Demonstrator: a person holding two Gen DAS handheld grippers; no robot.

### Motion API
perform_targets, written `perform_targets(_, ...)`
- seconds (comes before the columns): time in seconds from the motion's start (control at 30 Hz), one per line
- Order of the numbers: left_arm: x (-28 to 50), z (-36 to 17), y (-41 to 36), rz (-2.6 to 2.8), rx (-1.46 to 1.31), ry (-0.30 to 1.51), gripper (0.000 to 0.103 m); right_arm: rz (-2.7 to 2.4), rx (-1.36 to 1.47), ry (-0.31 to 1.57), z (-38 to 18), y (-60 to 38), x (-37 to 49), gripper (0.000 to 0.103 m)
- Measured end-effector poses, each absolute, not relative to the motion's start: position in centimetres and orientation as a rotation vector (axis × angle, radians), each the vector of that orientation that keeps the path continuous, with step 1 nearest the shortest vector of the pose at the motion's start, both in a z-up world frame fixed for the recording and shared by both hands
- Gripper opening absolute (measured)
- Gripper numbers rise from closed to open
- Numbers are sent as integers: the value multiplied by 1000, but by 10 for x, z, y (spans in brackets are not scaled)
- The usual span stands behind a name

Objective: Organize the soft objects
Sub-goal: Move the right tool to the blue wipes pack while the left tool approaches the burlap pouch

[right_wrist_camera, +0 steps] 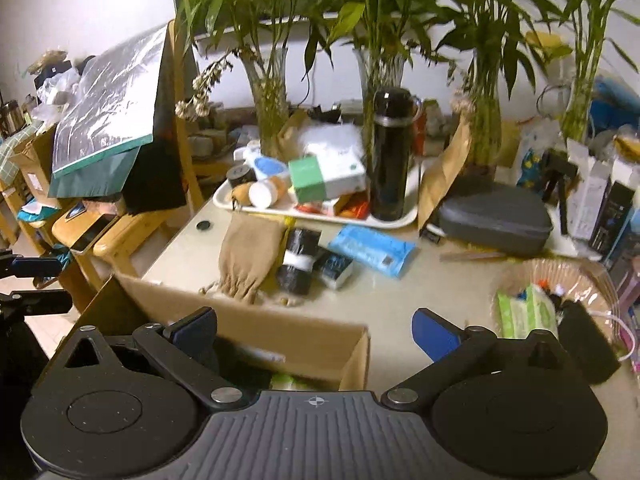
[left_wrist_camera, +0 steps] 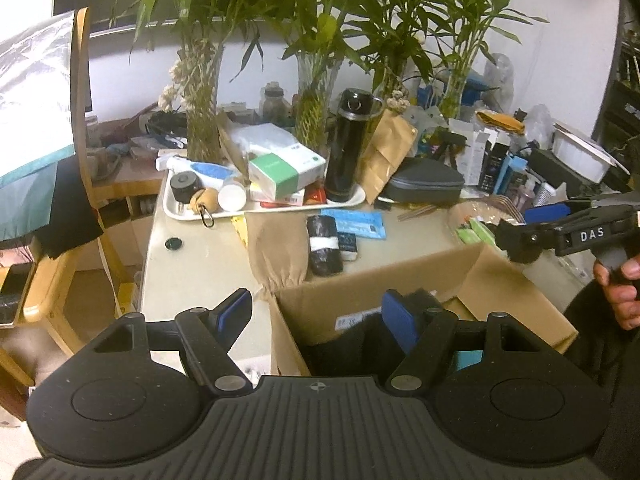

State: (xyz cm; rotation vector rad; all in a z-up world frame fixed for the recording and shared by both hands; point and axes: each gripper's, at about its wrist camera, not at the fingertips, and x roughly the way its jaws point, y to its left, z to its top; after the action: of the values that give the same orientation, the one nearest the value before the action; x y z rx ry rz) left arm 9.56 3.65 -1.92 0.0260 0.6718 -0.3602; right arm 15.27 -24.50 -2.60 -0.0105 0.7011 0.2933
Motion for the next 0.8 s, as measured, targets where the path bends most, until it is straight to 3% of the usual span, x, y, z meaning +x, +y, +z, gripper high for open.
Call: perform_targets(0.8, 147, -24, 57, -310, 48, 596, 71, 175, -10, 728, -62, -300, 232, 103)
